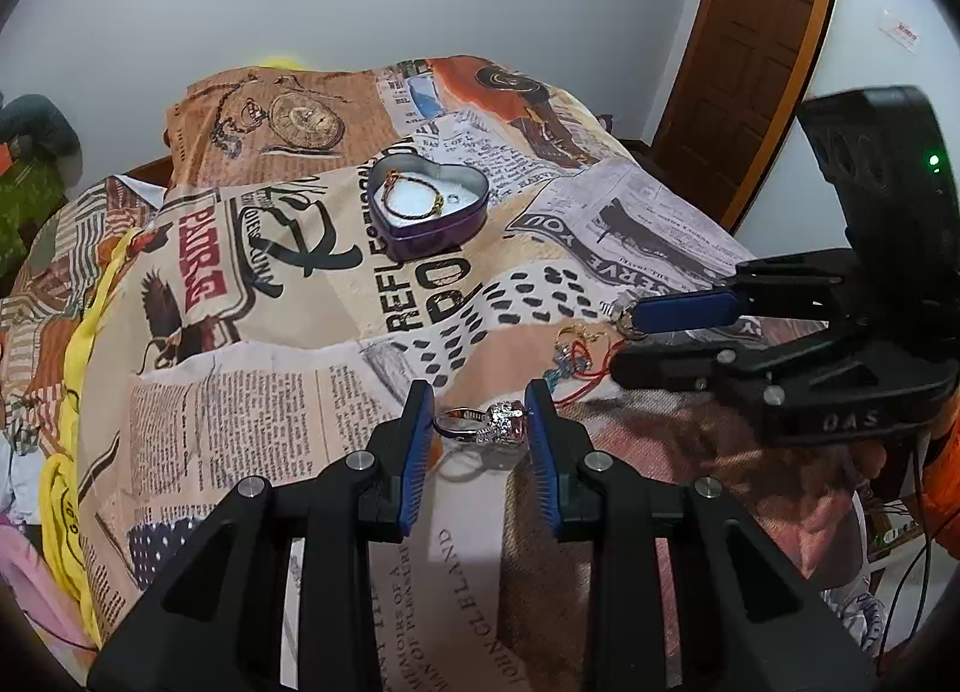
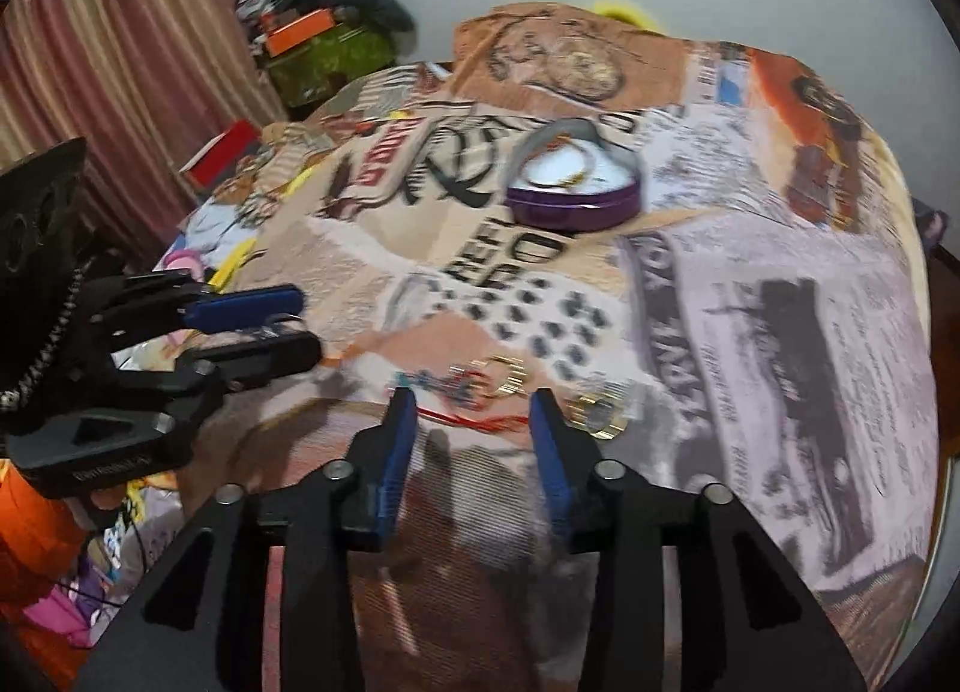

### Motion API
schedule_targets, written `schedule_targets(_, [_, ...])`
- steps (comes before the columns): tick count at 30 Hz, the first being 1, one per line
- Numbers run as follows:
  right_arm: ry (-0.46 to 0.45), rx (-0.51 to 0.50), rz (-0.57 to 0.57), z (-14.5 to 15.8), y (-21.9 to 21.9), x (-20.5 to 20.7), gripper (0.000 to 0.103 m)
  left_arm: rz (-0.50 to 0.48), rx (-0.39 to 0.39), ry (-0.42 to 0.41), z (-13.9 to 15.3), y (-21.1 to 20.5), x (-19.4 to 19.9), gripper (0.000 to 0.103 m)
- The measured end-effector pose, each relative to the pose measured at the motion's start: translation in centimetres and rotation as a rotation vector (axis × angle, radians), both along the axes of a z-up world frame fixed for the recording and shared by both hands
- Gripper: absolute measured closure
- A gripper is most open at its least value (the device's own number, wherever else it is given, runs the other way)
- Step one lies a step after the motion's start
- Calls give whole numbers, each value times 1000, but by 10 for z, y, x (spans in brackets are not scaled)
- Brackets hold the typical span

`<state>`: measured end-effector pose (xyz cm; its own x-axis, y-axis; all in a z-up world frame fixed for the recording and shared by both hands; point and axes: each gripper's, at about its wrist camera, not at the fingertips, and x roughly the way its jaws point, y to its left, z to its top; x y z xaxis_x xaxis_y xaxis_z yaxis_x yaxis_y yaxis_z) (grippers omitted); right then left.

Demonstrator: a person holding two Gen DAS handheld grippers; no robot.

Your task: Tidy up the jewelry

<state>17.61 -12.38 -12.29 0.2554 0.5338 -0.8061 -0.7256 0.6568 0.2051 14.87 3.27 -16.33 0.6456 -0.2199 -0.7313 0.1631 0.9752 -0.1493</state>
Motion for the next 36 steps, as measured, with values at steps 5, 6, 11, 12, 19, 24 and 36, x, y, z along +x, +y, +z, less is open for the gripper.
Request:
schedule_targets(5, [2, -73, 34, -13, 20, -1, 61, 10, -11, 5, -3, 7, -3, 73])
schedule_targets(6, [7, -86, 34, -17, 22, -1, 61, 11, -13, 5, -4, 8, -3, 73])
schedule_targets(11, [-9, -105, 44, -21, 23, -4, 65, 14, -22, 7, -6, 11, -5, 73])
schedule_targets(12, [-4, -102, 44, -22, 23, -4, 77, 14, -22, 8, -7, 11, -4, 73])
schedule_targets(19, [-9, -82, 34, -20, 19, -9, 100, 10, -21, -5, -2, 6, -7, 73])
schedule_targets(24, [-52, -43, 9, -4, 10, -14, 101, 14, -15, -22, 6, 5, -9, 73])
schedule_targets(36, [-124, 50, -12, 35, -5, -23, 101, 26, -14, -59, 21, 4, -18, 73])
